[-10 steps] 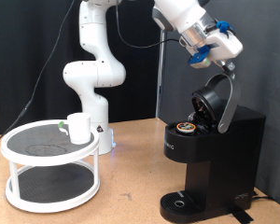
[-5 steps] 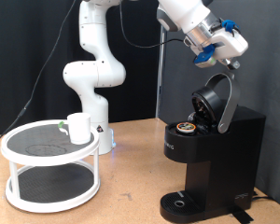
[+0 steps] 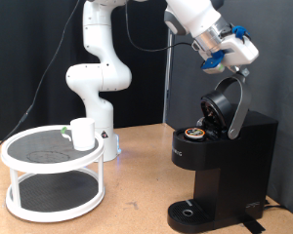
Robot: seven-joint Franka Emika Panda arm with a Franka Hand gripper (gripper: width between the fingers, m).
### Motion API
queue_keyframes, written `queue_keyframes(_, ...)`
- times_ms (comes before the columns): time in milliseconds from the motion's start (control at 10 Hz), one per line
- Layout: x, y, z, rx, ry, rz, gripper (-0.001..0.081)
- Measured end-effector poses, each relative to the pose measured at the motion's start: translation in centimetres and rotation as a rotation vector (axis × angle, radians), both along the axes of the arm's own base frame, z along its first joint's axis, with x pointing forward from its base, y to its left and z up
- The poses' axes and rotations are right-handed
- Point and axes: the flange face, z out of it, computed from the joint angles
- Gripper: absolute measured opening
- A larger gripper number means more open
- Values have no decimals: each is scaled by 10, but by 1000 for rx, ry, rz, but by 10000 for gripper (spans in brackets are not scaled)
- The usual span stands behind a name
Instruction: Make a cup of coffee with the keurig machine
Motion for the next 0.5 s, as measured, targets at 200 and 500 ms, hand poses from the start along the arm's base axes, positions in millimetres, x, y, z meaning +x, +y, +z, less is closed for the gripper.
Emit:
queue_keyframes(200,0,-4,1,7,7,-1,0)
queue_keyframes(500,-2,-29,5,16,26,32,0)
